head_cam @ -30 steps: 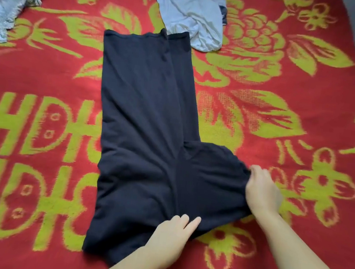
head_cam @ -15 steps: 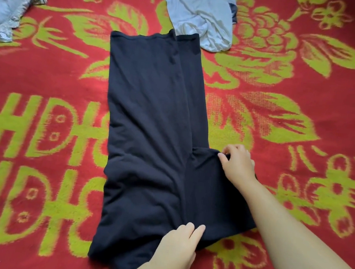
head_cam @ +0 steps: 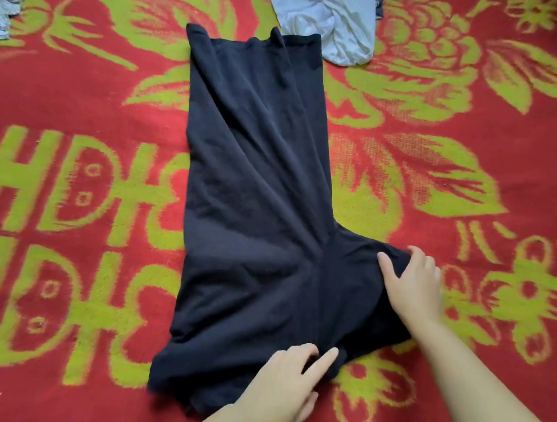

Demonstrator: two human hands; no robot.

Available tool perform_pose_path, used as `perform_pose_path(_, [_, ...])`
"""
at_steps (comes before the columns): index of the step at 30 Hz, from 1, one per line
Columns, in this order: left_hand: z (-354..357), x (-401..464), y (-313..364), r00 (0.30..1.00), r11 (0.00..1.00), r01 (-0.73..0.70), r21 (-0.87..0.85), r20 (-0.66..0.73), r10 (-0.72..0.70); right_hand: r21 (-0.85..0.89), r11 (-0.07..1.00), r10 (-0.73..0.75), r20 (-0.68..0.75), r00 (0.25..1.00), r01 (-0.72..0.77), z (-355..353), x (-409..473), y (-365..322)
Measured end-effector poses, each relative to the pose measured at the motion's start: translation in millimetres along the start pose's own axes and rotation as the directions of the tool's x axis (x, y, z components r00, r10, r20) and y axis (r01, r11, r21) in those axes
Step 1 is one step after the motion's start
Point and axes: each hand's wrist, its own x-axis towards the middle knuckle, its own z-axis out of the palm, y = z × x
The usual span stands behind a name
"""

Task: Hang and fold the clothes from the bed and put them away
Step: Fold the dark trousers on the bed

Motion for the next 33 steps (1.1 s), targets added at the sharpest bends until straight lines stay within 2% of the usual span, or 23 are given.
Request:
perform_pose_path(2, [0.8,-20.4,-14.9,0.999,0.986,-0.022,0.163,-0.031,0.028,-0.007,0.999,0.036,0.052,0.998,-0.036,3.9,-12.5,6.8])
perform_pose_path(5, [-2.1,-55.4,-44.7,0.996,0.940,0.084,0.331,-0.023,-0.081,0.031,0.985,0.162,0.200,0.966,-0.172,1.6,-19.9,18.2])
perform_pose_path(8, [-8.2,-79.5,-59.6,0.973,0.902,0.200,0.382,0.028,-0.228,0.178,0.967,0.122,0.300,0.946,-0.181,-3.4,-19.7,25.2])
perform_pose_path(11, [-13.4,-79.8,-59.6,0.973,0.896,0.229,0.380,-0.061,-0.222,0.295,0.953,0.000,0.206,0.979,-0.062,-12.5,-20.4,27.9])
perform_pose_path(13, [-14.5,-77.4,-49.4,0.986,0.928,0.165,0.334,-0.083,-0.146,0.325,0.946,-0.038,0.115,0.993,-0.001,-22.1,-21.8,28.9])
perform_pose_path(16, [-2.4,-81.9,-26.0,0.995,0.969,0.065,0.238,0.065,-0.082,0.282,0.959,-0.023,0.082,0.996,-0.001,-32.7,-22.1,29.9])
perform_pose_path(18, [12.3,-84.7,-17.2,0.969,0.977,0.146,0.154,0.177,-0.173,0.286,0.958,-0.026,0.075,0.997,0.003,-40.2,-24.7,22.8])
perform_pose_path(20, [20.3,-85.0,-16.4,0.940,0.971,0.221,0.090,0.246,-0.237,0.407,0.911,-0.090,0.034,0.995,0.068,-47.9,-34.9,1.4])
perform_pose_path(22, [18.9,-82.4,-21.2,0.937,0.972,0.218,0.093,0.260,-0.235,0.544,0.825,-0.191,0.009,0.982,0.155,-52.8,-52.2,-36.2])
perform_pose_path(23, [16.7,-81.8,-24.4,0.933,0.975,0.201,0.093,0.287,-0.219,0.593,0.784,-0.265,0.054,0.963,0.183,-51.3,-61.6,-55.8])
perform_pose_path(24, [14.8,-82.4,-26.8,0.924,0.978,0.187,0.093,0.320,-0.208,0.630,0.757,-0.344,0.159,0.925,0.173,-46.6,-71.9,-74.7])
perform_pose_path(26, [6.1,-83.2,-29.9,0.921,0.983,0.151,0.106,0.345,-0.179,0.602,0.792,-0.430,0.434,0.792,0.099,-33.3,-88.0,-103.1])
perform_pose_path(27, [0.0,-84.5,-32.5,0.937,0.986,0.117,0.121,0.316,-0.150,0.530,0.836,-0.438,0.490,0.754,0.142,-27.2,-92.8,-109.6])
perform_pose_path(29, [-17.3,-89.4,-43.1,0.986,0.981,-0.012,0.193,0.163,-0.020,0.222,0.868,-0.496,0.424,0.757,0.444,-19.1,-94.5,-105.7])
perform_pose_path(30, [-25.3,-93.0,-51.6,0.996,0.965,-0.066,0.254,0.067,0.051,0.063,0.809,-0.552,0.423,0.719,0.584,-13.5,-96.6,-95.4])
perform_pose_path(31, [-31.4,-96.5,-60.6,0.996,0.941,-0.094,0.325,0.028,0.090,-0.033,0.719,-0.598,0.481,0.641,0.694,-6.1,-102.1,-81.0])
perform_pose_path(33, [-36.5,-103.5,-79.3,0.995,0.875,-0.077,0.478,0.097,0.034,-0.147,0.477,-0.598,0.669,0.442,0.867,11.4,-119.7,-47.4])
